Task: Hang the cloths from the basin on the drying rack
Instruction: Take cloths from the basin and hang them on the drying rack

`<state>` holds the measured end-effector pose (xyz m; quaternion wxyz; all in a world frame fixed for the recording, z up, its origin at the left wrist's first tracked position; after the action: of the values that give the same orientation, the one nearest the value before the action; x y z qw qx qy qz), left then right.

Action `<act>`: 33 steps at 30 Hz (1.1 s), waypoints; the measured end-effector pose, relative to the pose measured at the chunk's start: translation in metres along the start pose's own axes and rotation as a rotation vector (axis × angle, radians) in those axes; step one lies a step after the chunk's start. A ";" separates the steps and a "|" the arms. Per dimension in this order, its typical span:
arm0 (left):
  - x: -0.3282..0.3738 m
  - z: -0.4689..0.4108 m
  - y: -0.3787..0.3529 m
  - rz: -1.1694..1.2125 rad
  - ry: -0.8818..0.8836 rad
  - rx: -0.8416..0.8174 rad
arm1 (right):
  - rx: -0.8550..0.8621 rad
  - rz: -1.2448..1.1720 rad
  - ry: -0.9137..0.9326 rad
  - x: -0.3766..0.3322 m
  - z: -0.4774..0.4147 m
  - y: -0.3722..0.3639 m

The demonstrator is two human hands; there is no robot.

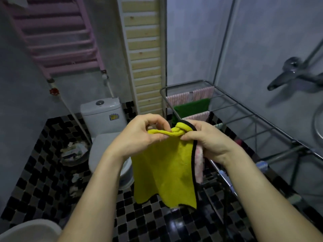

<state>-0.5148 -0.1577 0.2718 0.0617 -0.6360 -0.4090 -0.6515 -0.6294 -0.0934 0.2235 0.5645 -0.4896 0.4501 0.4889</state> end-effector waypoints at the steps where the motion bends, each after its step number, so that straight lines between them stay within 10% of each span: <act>1: -0.008 0.000 -0.002 0.022 0.018 -0.018 | 0.028 -0.005 0.023 -0.002 0.001 -0.001; 8: -0.045 0.008 -0.006 -0.028 0.167 -0.092 | 0.166 0.061 -0.058 0.001 0.012 -0.001; 15: -0.022 -0.001 -0.001 0.119 0.048 -0.126 | 0.476 1.035 0.201 -0.041 0.014 0.020; 21: -0.030 -0.013 0.000 0.189 0.025 -0.146 | 0.712 1.324 0.324 -0.092 0.013 0.032; 27: -0.058 -0.044 0.003 -0.209 0.083 -0.152 | 0.955 1.146 0.356 -0.126 0.016 0.110; 33: -0.007 -0.108 0.001 0.134 -0.109 0.172 | 1.041 1.027 0.212 -0.146 0.010 0.222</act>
<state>-0.5975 -0.2272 0.2816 0.1371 -0.6887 -0.4229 -0.5728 -0.8670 -0.0904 0.3438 0.3771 0.0693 0.8485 0.3648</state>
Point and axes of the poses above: each hand's wrist, its own z-axis away from the middle knuckle, its own y-axis out of the back of the hand, x = y × z, the point moved 9 cm from there along -z, towards the middle knuckle, and after that the axes turned 2 degrees about z, right-handed, at the moved point
